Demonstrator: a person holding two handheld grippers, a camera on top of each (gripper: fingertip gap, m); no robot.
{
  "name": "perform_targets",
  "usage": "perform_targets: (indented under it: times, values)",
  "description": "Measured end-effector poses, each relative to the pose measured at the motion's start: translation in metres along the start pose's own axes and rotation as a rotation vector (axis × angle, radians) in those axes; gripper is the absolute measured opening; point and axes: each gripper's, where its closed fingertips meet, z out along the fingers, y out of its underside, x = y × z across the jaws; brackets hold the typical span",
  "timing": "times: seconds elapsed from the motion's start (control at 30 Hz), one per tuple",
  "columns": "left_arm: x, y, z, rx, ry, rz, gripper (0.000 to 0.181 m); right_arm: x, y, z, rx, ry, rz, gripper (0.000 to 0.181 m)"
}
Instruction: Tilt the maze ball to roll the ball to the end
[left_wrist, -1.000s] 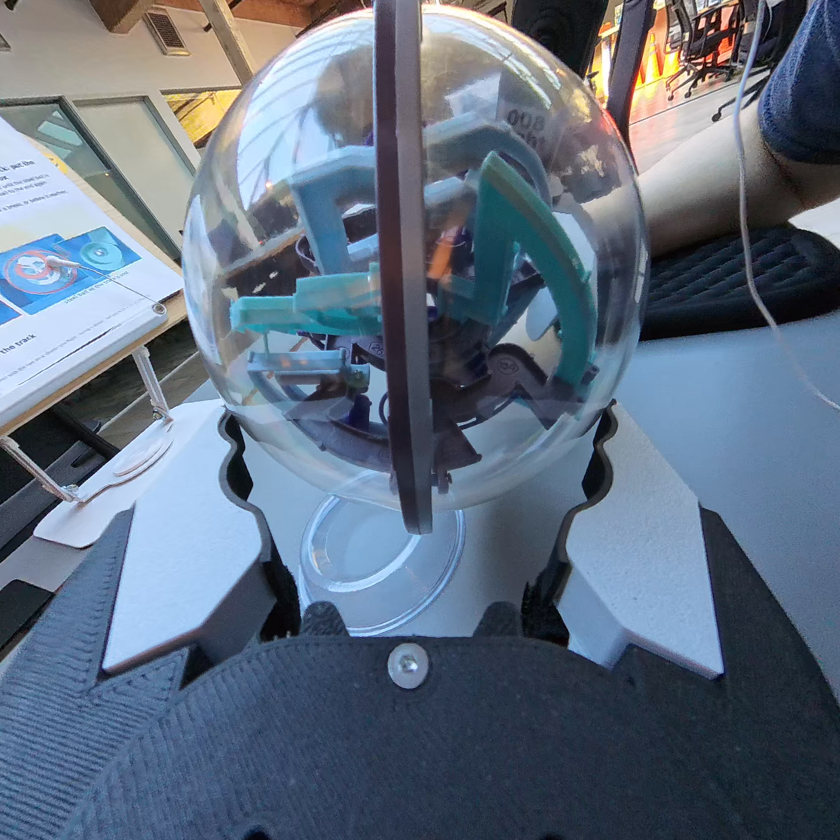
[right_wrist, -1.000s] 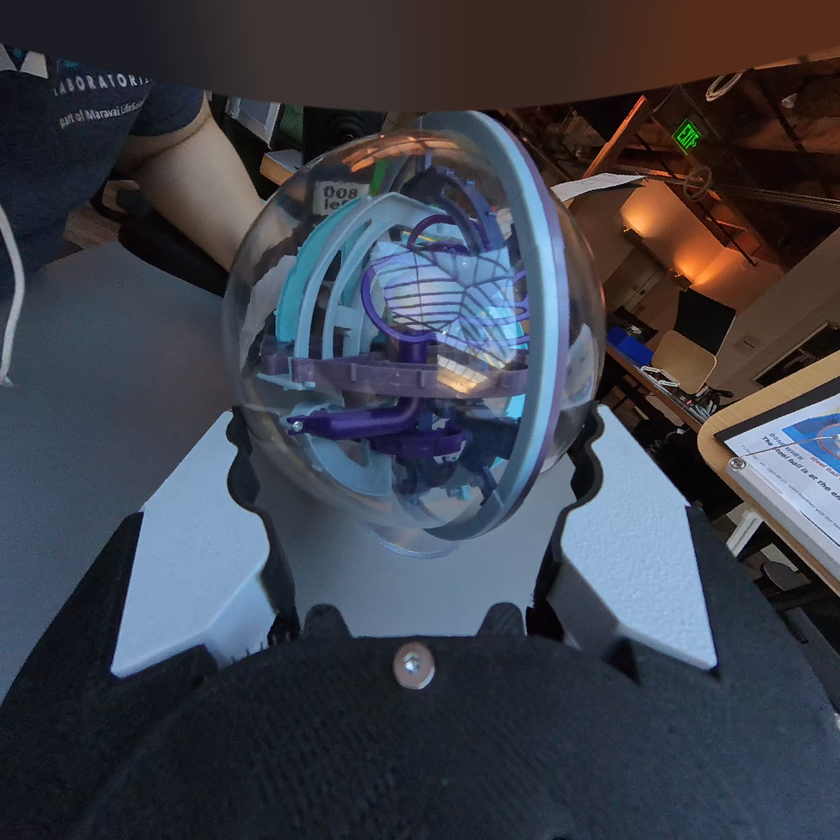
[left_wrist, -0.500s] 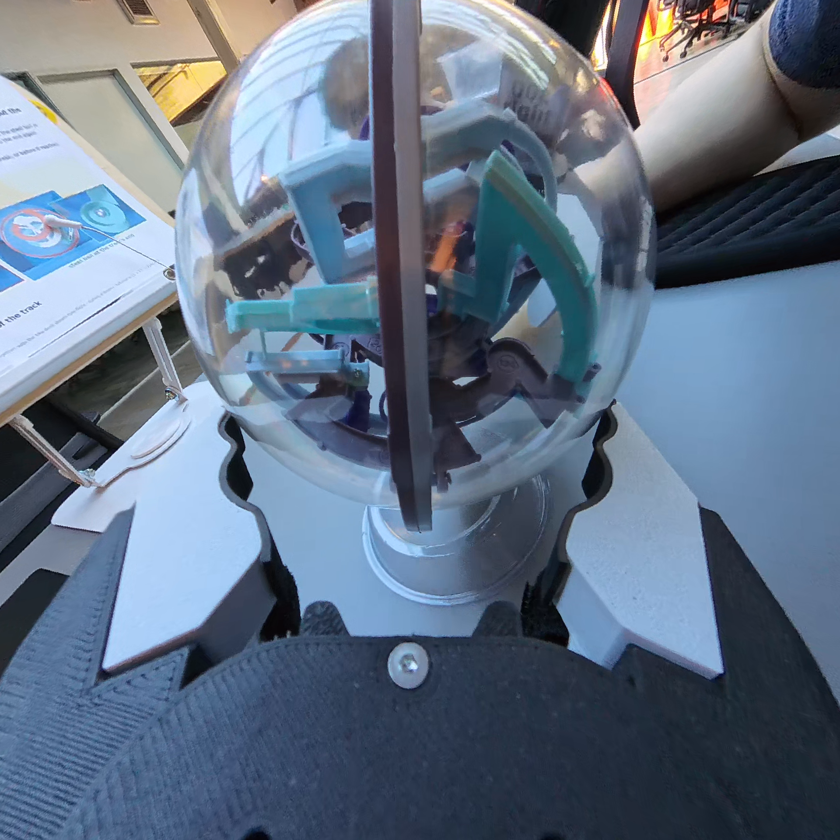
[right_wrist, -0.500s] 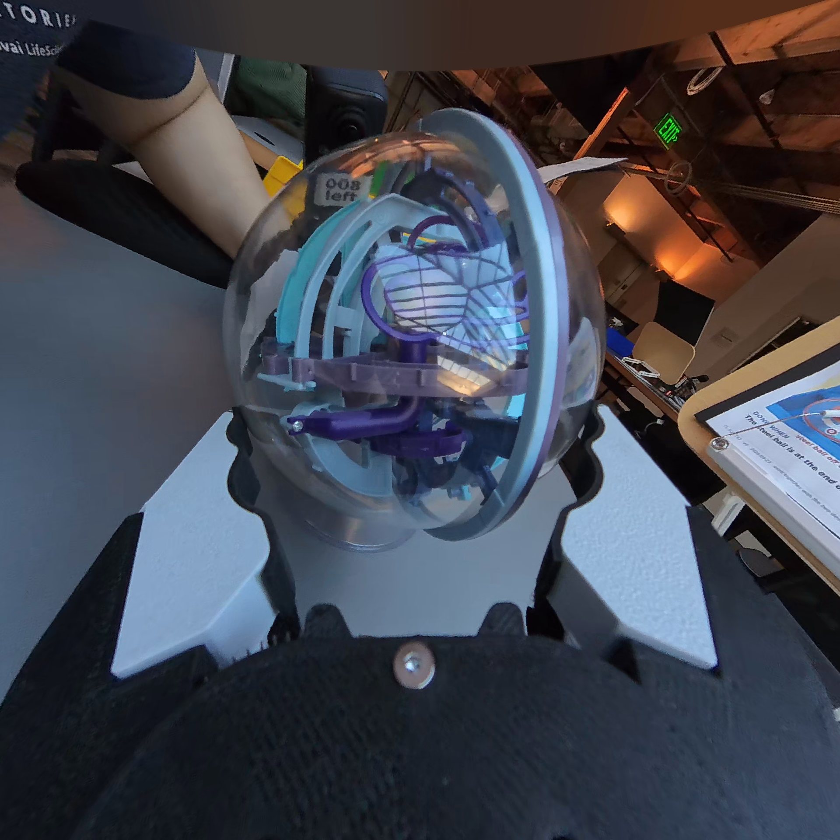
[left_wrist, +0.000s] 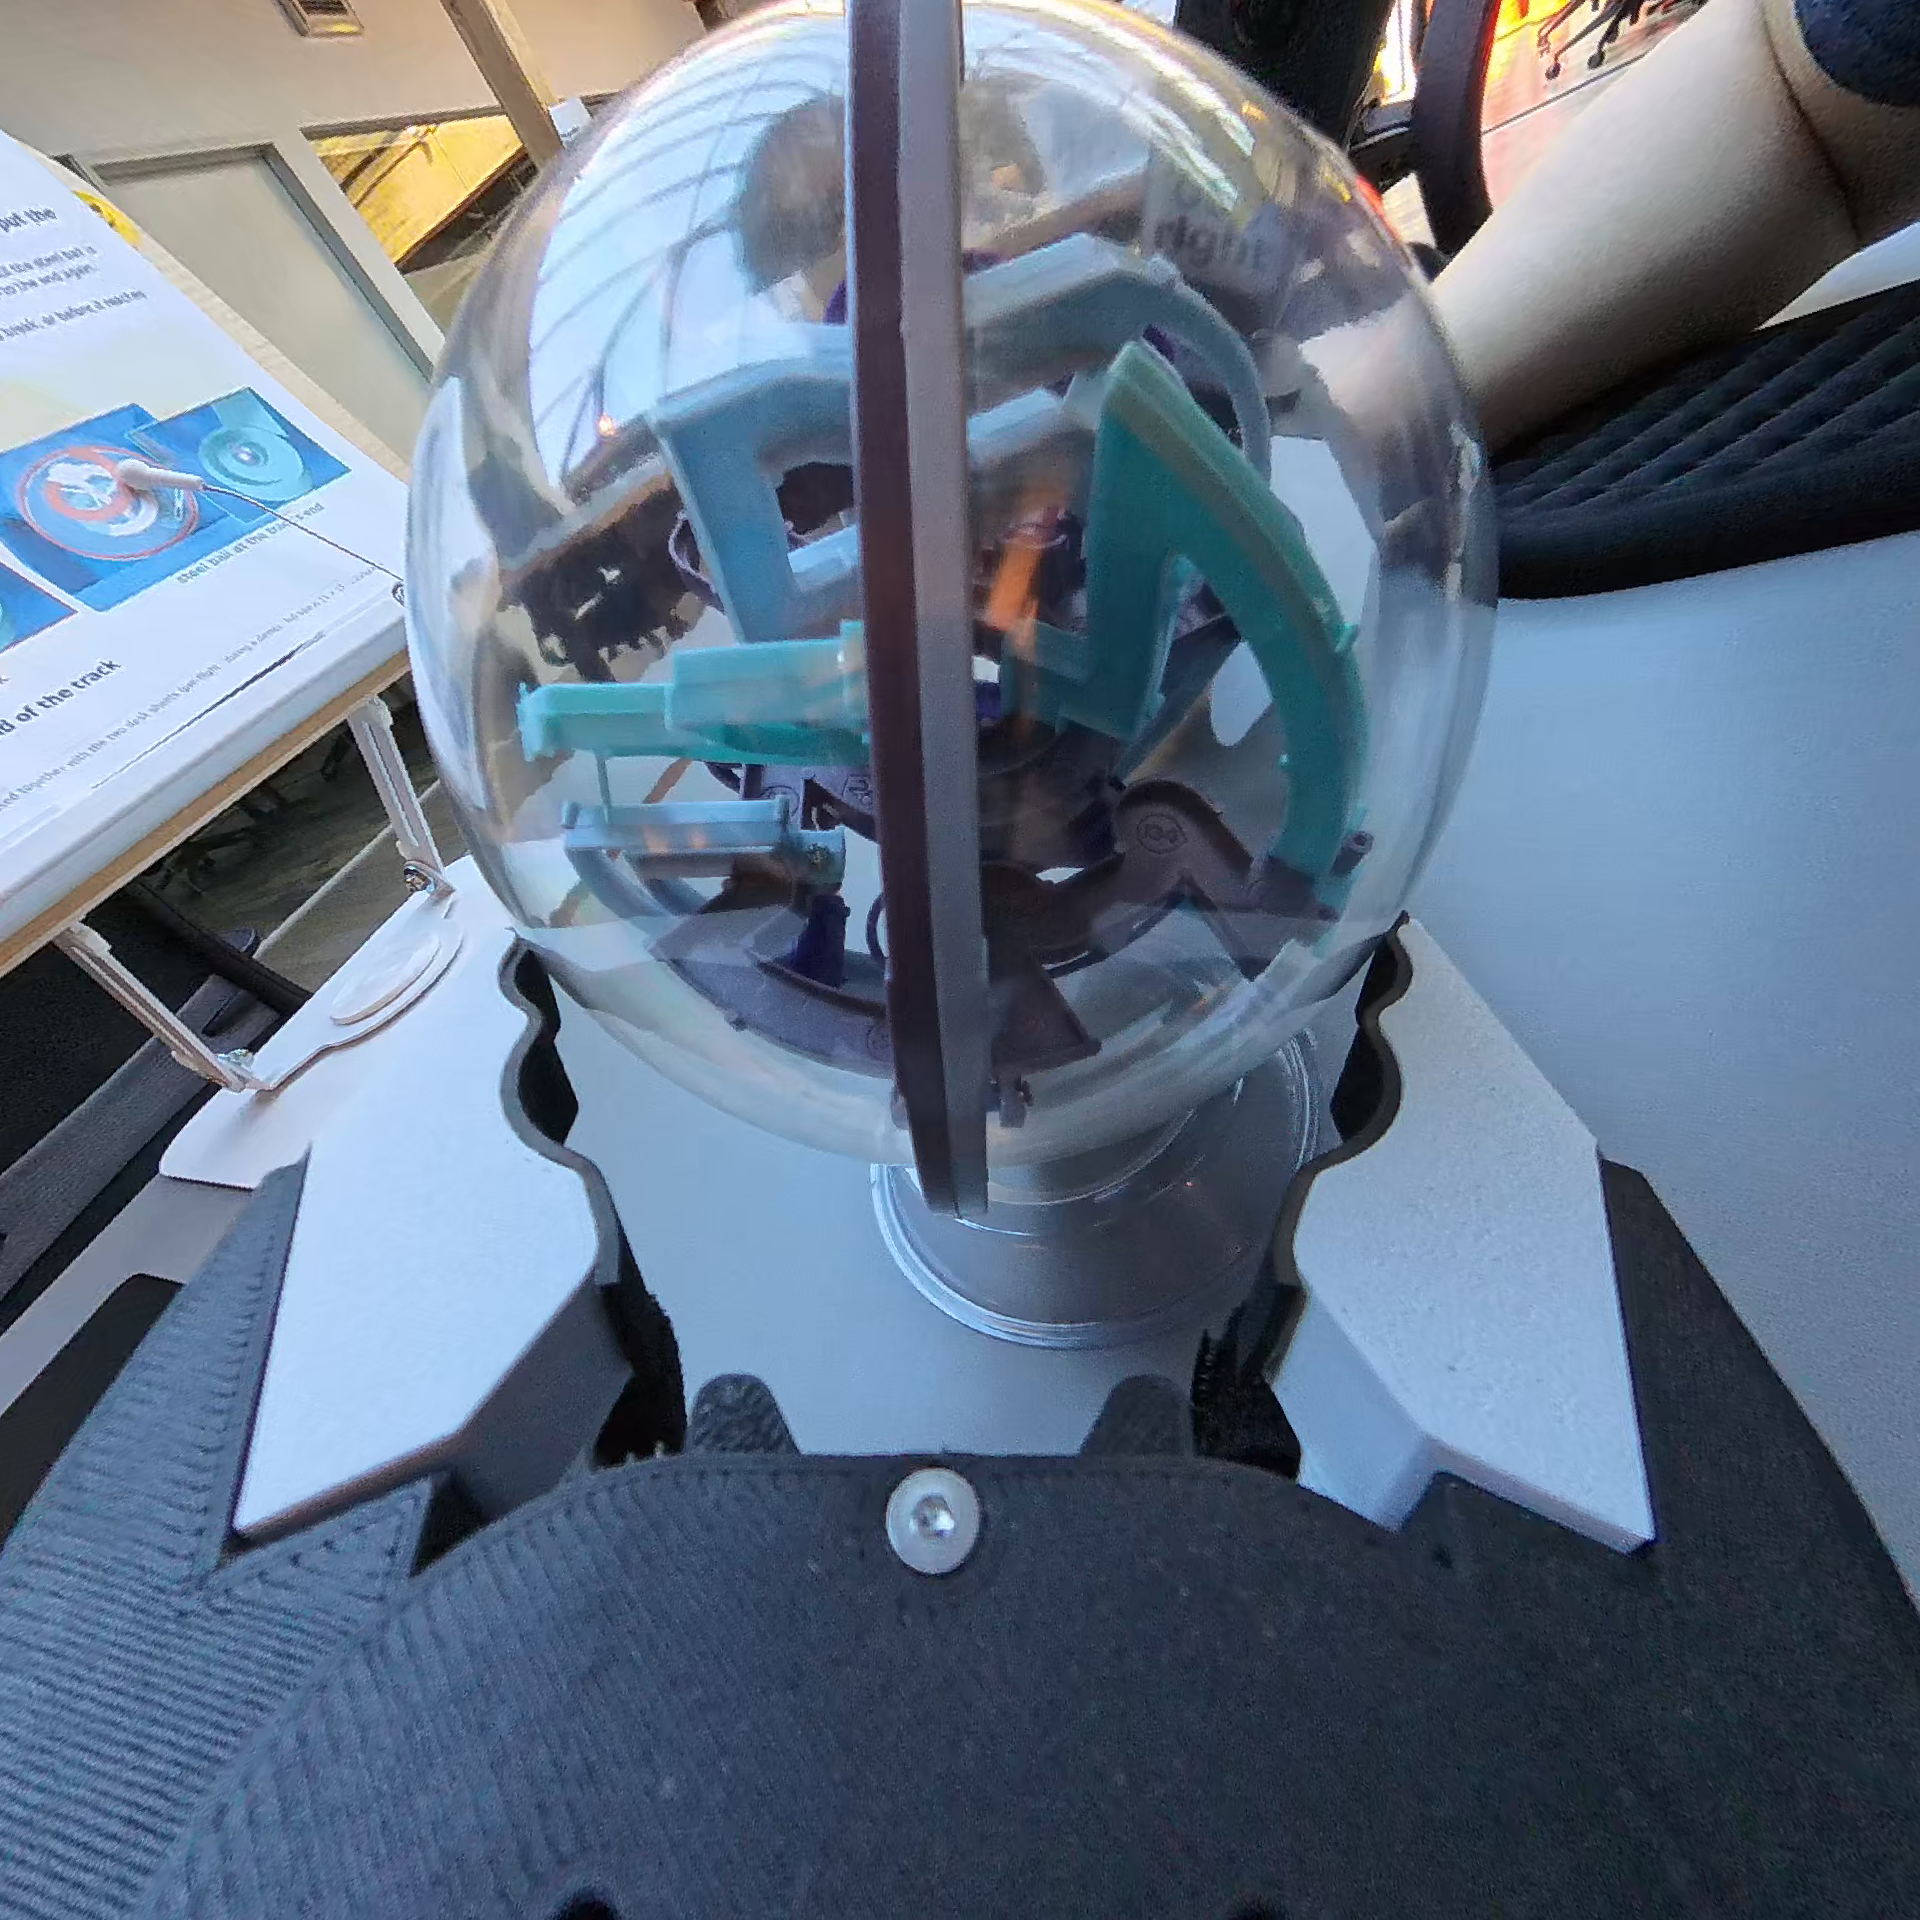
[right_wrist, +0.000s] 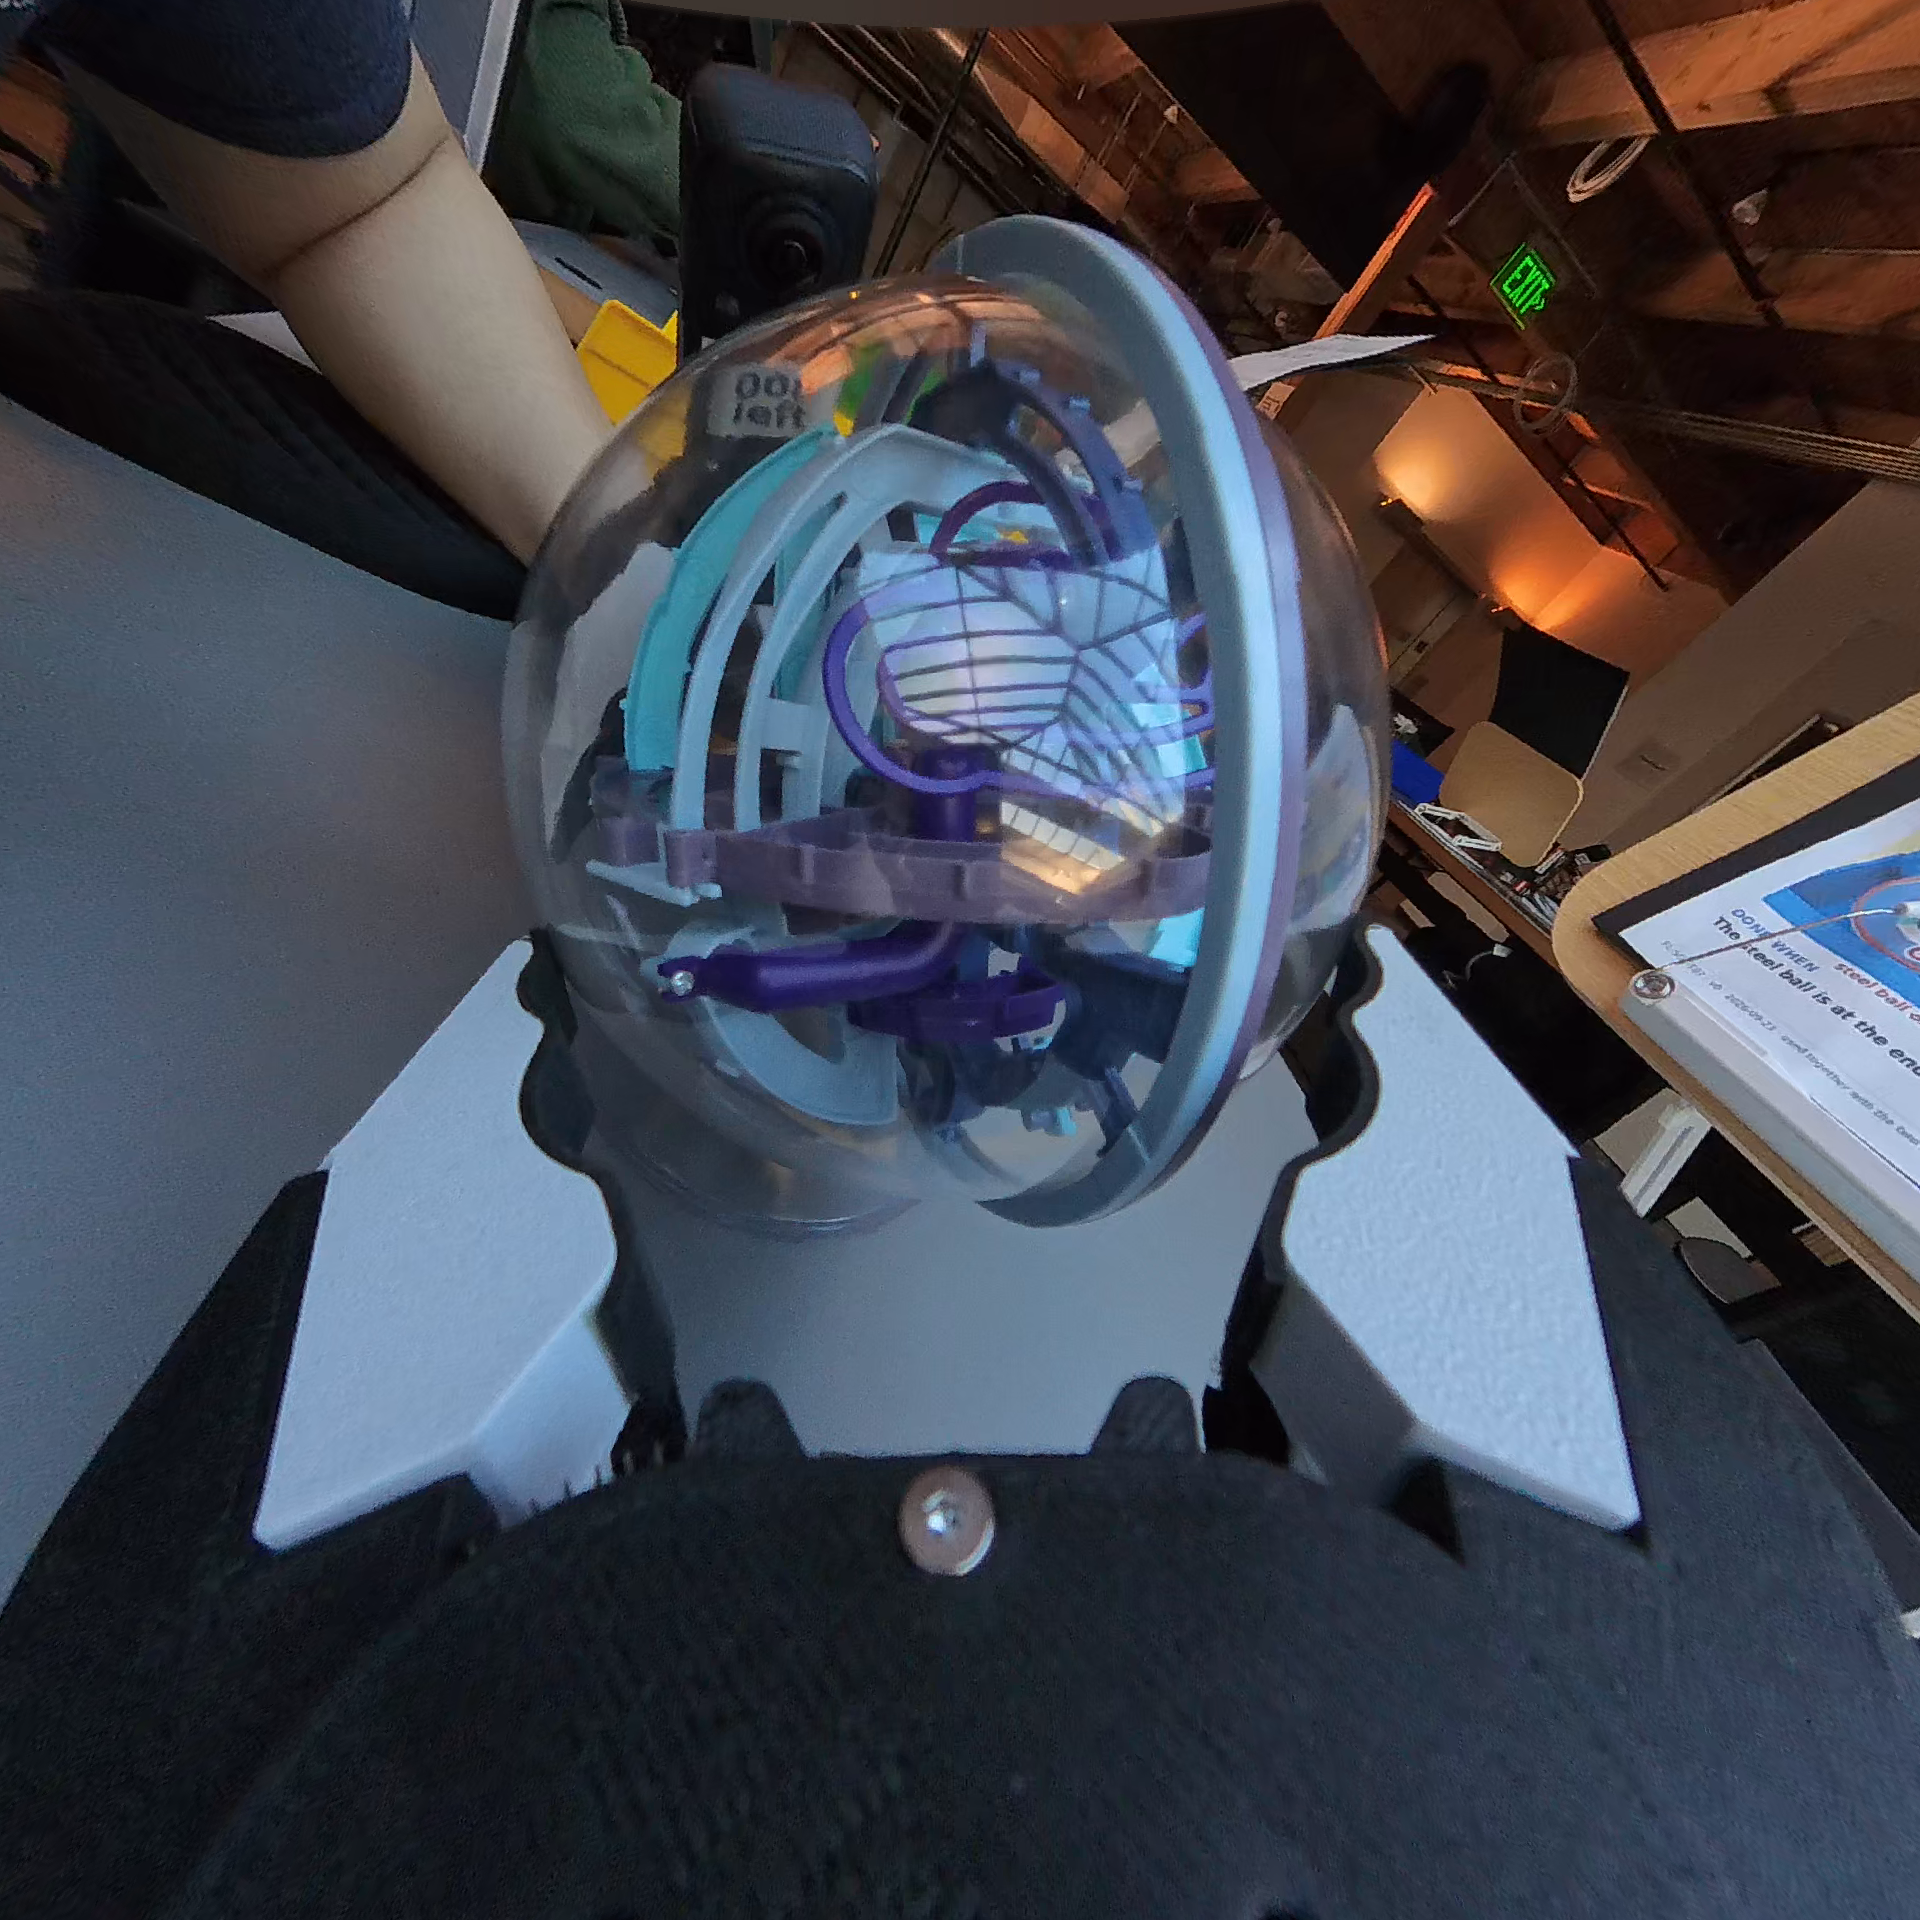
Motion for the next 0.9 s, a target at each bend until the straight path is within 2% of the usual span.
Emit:
perform_targets:
  times: [0.9]
  values:
    - [-0.01, 0.005, 0.002, -0.055, -0.021, 0.063, 0.149, 0.007, 0.017, 0.002, -0.091, 0.023, -0.014, 0.143]
